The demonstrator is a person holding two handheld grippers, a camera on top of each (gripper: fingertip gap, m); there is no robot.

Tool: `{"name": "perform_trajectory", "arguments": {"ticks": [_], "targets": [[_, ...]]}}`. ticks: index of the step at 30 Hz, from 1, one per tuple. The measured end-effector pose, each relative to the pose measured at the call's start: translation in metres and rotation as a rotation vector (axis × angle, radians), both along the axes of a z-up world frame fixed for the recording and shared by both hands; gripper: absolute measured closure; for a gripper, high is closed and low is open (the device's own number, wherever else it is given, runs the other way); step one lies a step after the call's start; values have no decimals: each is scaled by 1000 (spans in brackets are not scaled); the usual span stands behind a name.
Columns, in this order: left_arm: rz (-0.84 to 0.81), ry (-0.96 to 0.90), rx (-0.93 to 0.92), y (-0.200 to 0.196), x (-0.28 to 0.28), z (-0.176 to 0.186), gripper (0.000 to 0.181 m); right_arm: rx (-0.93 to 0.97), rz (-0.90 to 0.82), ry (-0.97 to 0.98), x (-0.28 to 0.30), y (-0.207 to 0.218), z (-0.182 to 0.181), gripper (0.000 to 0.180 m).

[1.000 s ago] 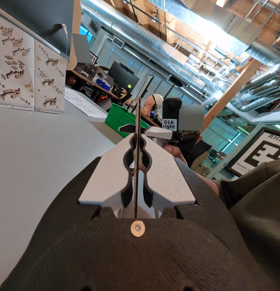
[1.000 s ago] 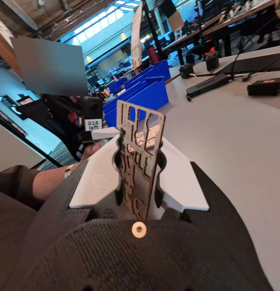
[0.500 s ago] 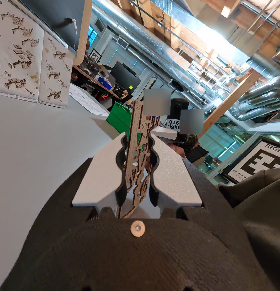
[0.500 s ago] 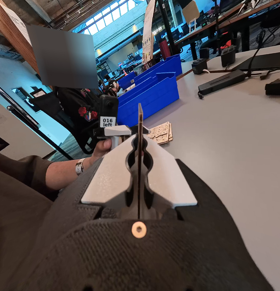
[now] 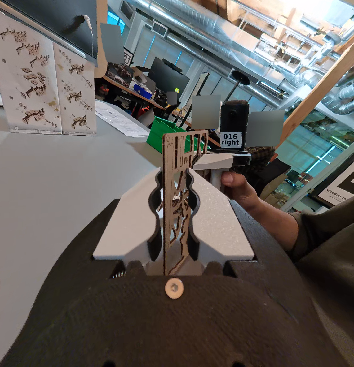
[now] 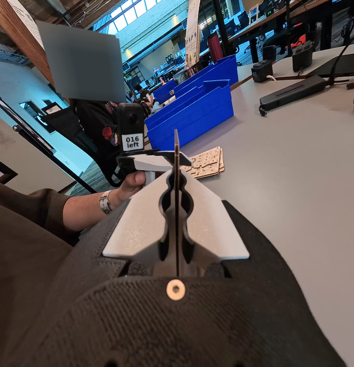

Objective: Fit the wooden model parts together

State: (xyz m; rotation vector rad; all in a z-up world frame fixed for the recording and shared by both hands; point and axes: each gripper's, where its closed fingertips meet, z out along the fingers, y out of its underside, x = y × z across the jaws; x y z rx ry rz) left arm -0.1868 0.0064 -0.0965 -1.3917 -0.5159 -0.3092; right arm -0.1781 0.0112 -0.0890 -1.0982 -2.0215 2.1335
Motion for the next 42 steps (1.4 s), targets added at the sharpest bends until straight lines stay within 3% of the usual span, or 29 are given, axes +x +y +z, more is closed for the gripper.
{"name": "perform_trajectory", "arguments": {"ticks": [9,37,42], "targets": [[38,46,-44,-1,-2,-1,162,73,-35,21,-1,-1,-2,178],[61,-43,-34,1,-6,-2,167,46,-57,-14,-3,2,-4,177],[5,-57,24,2,-1,4,172,-2,-33,-29,-3,3,0,175]]}}
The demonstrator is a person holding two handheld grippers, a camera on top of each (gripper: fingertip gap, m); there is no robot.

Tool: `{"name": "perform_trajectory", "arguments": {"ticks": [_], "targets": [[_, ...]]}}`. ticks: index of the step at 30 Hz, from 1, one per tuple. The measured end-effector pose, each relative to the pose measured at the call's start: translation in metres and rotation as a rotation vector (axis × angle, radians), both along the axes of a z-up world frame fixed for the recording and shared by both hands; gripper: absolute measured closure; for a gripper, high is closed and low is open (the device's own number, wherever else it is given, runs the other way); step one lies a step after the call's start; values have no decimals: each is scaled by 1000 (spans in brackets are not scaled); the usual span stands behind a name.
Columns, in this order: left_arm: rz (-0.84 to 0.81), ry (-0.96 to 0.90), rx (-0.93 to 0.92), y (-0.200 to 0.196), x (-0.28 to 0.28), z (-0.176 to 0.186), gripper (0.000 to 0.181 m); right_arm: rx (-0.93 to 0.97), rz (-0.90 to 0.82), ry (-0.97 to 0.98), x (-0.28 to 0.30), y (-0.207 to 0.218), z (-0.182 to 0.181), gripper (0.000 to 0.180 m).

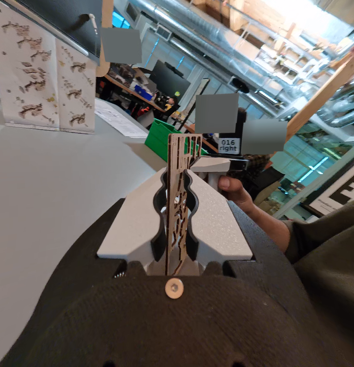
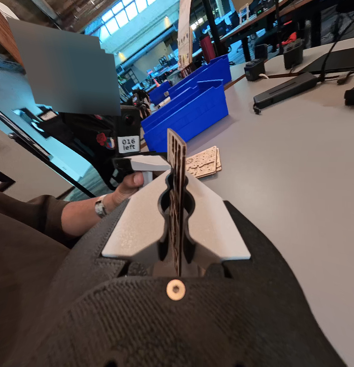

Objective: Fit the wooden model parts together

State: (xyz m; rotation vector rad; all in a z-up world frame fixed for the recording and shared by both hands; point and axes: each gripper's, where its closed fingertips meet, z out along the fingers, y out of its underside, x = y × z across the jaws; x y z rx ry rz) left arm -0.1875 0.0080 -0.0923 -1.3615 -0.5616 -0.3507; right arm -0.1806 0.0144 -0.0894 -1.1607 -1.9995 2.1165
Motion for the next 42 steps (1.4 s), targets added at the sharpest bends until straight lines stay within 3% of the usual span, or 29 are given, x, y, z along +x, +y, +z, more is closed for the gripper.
{"name": "perform_trajectory", "arguments": {"ticks": [5,11,12,14,22,33,42], "targets": [[-58,-33,73,0,6,3,180,-59,1,-8,-3,1,-2,169],[-33,18,84,0,7,9,181,-25,-105,78,-14,7,1,111],[-35,9,99,-1,7,10,181,-4,-101,83,-13,4,-1,111],[-55,-4,128,-1,9,13,181,42,-76,96,-9,-2,-5,134],[-69,-51,153,-2,8,12,174,-44,34,79,6,-7,7,177],[-68,-40,153,-6,6,12,162,-107,79,55,8,-4,11,178],[-100,-36,152,-7,9,12,180,-120,110,10,8,-6,4,177]]}}
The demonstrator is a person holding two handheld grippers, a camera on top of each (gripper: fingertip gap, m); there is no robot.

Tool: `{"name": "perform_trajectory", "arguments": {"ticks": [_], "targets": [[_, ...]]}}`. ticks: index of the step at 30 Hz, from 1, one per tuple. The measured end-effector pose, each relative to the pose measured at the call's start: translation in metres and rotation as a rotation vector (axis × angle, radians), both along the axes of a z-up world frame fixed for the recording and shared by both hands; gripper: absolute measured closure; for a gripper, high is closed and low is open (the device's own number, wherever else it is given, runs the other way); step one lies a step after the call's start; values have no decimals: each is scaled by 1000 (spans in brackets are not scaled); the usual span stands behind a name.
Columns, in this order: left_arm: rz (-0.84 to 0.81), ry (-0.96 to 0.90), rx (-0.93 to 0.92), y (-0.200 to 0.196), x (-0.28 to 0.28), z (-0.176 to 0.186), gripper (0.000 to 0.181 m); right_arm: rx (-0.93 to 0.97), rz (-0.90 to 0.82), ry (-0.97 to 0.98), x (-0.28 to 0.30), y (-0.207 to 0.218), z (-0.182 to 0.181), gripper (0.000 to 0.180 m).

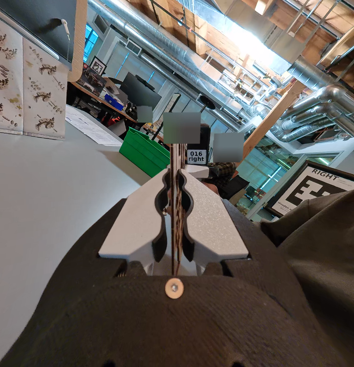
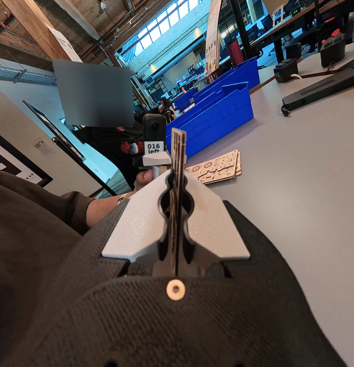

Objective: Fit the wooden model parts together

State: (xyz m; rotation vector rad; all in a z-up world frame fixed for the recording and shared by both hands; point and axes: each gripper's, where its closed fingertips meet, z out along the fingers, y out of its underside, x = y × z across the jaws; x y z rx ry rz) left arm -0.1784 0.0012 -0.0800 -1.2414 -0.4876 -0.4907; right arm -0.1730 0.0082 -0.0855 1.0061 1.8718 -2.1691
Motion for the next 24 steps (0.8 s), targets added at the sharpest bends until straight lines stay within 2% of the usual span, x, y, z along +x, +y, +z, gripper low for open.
{"name": "perform_trajectory", "arguments": {"ticks": [8,15,19,21,23,24], "targets": [[59,87,-60,7,6,2,181,3,-61,-21,-9,8,-4,156],[83,87,-80,9,5,0,181,31,-88,-18,-12,10,-7,150],[150,80,-49,-7,-11,4,181,14,-176,41,-22,34,11,160],[188,60,-32,-19,-23,5,181,80,-282,147,-29,59,24,165],[215,44,-25,-27,-32,4,181,282,-414,327,-32,81,32,174],[219,36,-21,-29,-35,4,181,403,-493,426,-34,91,36,169]]}}
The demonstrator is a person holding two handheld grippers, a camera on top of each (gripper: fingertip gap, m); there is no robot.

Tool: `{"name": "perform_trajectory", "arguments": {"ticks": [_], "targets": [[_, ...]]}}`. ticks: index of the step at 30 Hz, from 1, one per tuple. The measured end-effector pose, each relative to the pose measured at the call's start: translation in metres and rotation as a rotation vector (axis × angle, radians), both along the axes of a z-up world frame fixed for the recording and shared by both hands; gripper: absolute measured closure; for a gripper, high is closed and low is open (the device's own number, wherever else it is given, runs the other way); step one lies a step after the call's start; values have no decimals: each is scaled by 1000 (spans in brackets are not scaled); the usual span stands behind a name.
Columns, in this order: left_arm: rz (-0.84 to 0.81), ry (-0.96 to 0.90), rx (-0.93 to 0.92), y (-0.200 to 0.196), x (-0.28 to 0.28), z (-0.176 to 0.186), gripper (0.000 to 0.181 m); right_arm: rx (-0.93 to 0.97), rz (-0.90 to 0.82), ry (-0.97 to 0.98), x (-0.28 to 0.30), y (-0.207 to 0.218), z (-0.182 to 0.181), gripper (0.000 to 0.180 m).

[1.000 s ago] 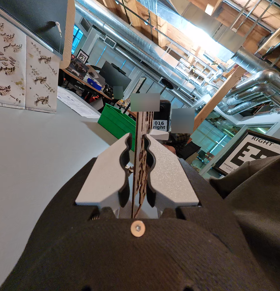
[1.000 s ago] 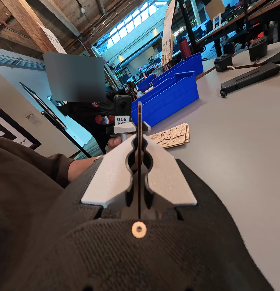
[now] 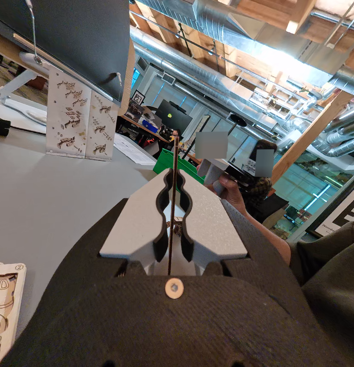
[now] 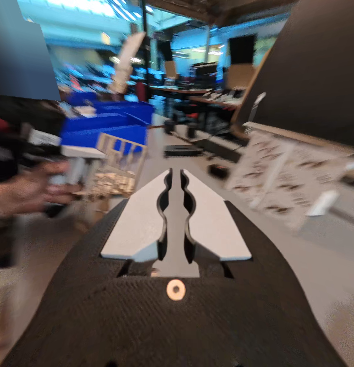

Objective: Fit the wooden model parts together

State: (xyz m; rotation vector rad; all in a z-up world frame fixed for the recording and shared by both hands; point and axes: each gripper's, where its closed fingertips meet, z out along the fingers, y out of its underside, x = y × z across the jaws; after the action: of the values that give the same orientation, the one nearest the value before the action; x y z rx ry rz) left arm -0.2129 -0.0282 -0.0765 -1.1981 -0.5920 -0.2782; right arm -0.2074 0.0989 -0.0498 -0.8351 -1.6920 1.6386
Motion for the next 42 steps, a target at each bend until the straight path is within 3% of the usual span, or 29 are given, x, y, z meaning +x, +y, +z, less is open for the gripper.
{"name": "perform_trajectory", "arguments": {"ticks": [3,7,12,14,18,22,28,31,38,42], "targets": [[-9,-21,12,1,-1,-2,181,272,-201,167,-7,18,8,156],[-40,-13,-7,10,5,-4,181,280,-254,133,-16,23,-3,136],[-70,21,-23,20,7,0,181,286,-284,139,-12,31,-3,158],[-83,2,-14,25,3,0,181,289,-301,155,-6,35,0,180],[-90,-68,12,33,-12,-5,181,288,-382,150,1,53,-1,180],[-102,-78,11,45,-21,-4,181,425,-489,205,19,76,-7,180],[-147,-38,-11,71,-17,-3,181,364,-416,113,36,74,-24,180],[-155,7,-35,80,-12,-2,181,311,-361,100,43,68,-26,158],[-129,134,-96,83,-1,3,181,162,-249,56,48,42,-21,135],[-72,158,-91,71,-4,7,181,121,-208,49,45,31,-19,132]]}}
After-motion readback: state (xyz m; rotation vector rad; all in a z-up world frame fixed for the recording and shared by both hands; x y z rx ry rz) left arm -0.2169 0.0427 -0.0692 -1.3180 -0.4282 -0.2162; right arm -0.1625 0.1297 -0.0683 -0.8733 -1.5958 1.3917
